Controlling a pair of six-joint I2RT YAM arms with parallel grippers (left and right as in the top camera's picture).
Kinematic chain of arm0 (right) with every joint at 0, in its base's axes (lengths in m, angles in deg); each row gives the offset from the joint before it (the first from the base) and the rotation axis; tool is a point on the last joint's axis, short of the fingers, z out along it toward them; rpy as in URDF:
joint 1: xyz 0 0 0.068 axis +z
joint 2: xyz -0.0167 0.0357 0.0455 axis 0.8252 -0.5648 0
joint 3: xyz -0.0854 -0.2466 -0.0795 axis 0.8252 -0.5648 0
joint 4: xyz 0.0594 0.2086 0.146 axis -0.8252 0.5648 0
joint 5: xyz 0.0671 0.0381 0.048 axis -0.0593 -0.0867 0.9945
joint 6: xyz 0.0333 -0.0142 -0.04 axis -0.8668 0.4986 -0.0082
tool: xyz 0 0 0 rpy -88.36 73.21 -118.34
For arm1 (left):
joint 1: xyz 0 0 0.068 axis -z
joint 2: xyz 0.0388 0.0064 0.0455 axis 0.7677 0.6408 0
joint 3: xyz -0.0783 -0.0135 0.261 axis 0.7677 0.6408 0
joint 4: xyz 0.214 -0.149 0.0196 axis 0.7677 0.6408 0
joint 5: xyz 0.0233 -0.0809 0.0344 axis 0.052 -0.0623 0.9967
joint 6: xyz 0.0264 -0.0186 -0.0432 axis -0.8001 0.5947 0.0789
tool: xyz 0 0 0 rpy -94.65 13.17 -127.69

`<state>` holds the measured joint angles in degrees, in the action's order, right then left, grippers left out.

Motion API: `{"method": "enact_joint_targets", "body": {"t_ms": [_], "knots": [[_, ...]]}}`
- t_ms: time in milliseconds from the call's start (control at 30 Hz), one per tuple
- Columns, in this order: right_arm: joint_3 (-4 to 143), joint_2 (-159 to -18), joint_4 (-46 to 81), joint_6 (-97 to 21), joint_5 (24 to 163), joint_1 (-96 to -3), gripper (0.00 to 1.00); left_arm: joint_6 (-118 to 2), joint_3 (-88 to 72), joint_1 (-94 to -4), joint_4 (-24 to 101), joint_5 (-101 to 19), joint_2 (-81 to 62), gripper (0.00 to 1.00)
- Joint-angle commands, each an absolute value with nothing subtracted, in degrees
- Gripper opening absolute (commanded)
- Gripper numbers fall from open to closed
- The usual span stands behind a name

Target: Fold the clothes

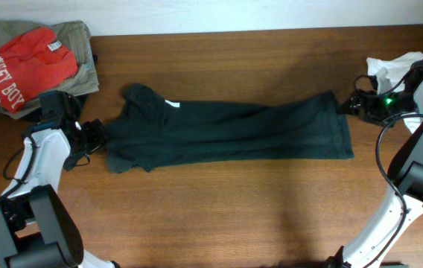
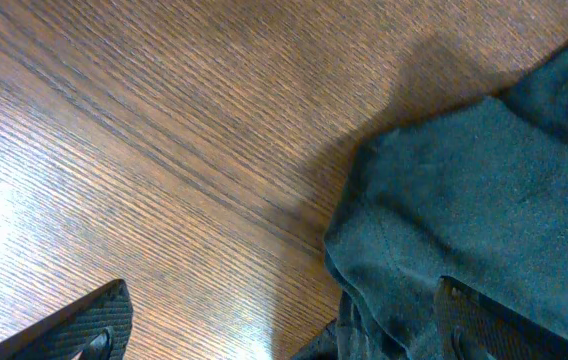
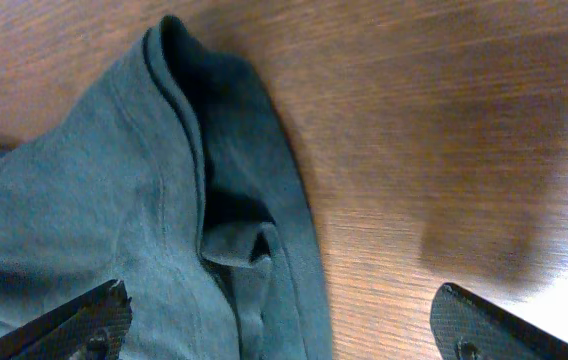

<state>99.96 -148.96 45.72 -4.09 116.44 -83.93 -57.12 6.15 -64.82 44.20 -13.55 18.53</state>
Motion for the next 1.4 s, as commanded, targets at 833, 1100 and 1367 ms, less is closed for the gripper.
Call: {"method": "enact_joint_targets", "body": {"t_ms": [833,1100,1367], "knots": [[100.40,-140.46,55.01,-17.33,105.75,-78.33,0.04,-57.14,9.19,-64.82,43.70,-13.05,18.31,0.96],[100.40,-136.41,57.28,-20.55,105.86,-62.55,0.04,-56.49,9.21,-64.82,42.37,-13.73,18.31,0.96],[100.27,-137.03,54.44,-23.78,105.81,-45.81,0.05,-56.51,9.21,-64.82,41.78,-13.71,18.31,0.96]]}}
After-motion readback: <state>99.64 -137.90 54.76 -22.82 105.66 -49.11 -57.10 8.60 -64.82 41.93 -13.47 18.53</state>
